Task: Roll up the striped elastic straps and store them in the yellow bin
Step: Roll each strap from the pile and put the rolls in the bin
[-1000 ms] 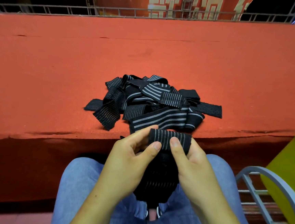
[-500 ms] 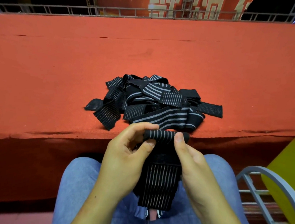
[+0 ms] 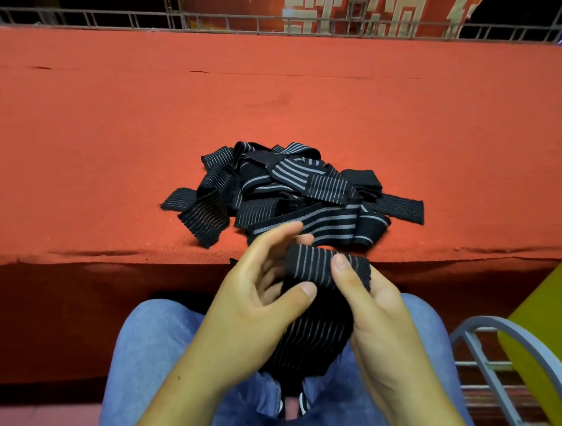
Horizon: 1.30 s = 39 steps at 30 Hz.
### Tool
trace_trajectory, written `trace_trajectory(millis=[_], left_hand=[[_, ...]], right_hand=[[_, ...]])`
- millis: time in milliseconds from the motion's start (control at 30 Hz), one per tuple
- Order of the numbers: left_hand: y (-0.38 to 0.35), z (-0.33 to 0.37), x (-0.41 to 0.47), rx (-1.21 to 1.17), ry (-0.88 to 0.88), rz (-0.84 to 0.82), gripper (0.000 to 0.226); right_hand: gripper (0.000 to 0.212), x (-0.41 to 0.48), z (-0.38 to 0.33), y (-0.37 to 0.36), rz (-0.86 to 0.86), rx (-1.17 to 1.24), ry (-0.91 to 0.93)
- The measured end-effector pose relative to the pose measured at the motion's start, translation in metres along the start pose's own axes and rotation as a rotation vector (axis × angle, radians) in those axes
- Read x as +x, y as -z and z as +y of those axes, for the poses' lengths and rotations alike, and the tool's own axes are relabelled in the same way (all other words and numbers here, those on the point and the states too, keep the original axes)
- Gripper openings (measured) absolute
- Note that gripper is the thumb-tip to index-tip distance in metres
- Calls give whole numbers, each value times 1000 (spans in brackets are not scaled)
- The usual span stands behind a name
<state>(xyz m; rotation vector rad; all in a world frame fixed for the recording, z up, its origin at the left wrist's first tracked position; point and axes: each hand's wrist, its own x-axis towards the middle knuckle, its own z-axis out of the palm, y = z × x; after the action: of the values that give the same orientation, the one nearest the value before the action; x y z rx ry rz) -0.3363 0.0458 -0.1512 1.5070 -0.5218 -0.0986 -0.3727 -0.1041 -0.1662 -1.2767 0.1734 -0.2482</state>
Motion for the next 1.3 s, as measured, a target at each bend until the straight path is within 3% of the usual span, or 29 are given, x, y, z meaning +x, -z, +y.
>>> trace_trajectory(millis=[267, 433, 667, 833, 1033, 1167, 1300], left_hand=[[1, -7, 2, 70, 44, -13, 52], [-3, -13, 0, 112, 71, -3, 68], [-5, -13, 1, 148, 76, 11, 61], [-2, -11, 3, 127, 51, 1, 63], [1, -8, 7, 107, -33, 22, 30], [0, -8, 9, 72, -43, 45, 26], [1, -9, 10, 51, -45, 85, 21]], right_hand=[[27, 1, 4, 1, -13, -128, 113], [17, 0, 5, -3, -69, -157, 143], [21, -2, 0, -8, -60, -192, 156], [11, 1, 3, -3, -43, -213, 220], [10, 2, 1, 1, -21, -181, 233], [11, 3, 1, 2, 3, -169, 195], [24, 4, 2, 1, -6, -101, 106]])
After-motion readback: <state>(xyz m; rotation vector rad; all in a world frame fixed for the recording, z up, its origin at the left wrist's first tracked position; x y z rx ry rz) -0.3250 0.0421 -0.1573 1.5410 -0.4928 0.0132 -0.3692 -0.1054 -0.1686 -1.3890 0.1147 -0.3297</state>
